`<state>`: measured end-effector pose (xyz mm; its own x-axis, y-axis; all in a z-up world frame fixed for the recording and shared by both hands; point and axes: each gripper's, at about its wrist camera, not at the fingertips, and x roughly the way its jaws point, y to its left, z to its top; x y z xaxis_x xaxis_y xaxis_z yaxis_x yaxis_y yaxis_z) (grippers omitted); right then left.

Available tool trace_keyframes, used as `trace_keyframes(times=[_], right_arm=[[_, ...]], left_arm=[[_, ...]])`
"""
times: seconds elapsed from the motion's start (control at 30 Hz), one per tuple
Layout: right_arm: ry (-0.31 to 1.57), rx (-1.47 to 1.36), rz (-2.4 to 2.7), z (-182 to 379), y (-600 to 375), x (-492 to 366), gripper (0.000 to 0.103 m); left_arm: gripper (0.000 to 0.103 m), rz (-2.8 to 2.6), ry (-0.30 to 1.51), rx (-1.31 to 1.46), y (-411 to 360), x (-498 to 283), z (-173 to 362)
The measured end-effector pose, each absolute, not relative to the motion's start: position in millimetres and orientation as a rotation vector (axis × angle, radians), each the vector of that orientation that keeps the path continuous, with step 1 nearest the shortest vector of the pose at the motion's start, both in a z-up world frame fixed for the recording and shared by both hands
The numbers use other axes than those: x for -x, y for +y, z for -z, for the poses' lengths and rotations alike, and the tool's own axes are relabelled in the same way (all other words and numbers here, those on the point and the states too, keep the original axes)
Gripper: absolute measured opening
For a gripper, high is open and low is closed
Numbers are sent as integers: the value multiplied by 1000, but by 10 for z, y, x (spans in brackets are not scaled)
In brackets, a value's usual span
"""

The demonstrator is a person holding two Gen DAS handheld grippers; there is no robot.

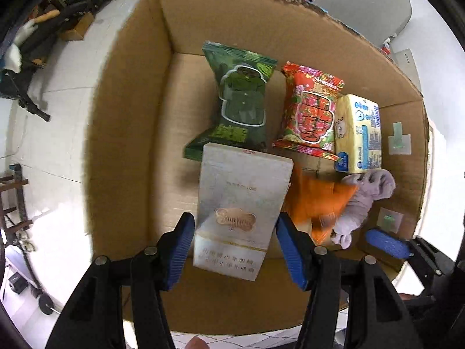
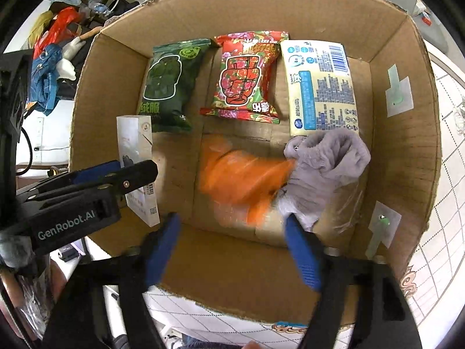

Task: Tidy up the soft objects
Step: 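Carry both items into the box and open both tools, then grasp the blue stick pack from the table with the right tool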

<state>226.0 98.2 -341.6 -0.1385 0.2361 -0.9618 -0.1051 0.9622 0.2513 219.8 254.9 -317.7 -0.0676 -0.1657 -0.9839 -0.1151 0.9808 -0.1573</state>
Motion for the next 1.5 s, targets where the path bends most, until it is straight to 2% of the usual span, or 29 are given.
trace_keyframes(times=[0.07,0.2,0.27,0.8,1.0,1.17,1.37,1.5], right_arm=[[1674,-92,-280,3362,939,-2244,88],[1627,-33,-196,3232,818,-2226,90],[1605,-4,-160,3160,773,-2216,90],[1454,-1,-153,2342,605,-1845,90],[1401,-154,32,2280,-190,-1744,90],[1465,-228,206,2705,-904,-1789,90],[1623,-334,247,3619,-1339,-1872,89],[1684,-373,262,4062,-1403,-1924,81]], left_arm=[[65,34,1617,198,2554,-2161,3099],[89,12,1573,145,2533,-2066,2896],[94,4,1557,121,2502,-2052,2808],[95,-14,1359,120,2277,-1639,1968],[95,-9,1323,110,2103,-1579,1862],[95,-21,1347,74,1906,-1620,2093],[95,-13,1453,95,1720,-1719,2645],[95,-19,1485,78,1641,-1790,2883]])
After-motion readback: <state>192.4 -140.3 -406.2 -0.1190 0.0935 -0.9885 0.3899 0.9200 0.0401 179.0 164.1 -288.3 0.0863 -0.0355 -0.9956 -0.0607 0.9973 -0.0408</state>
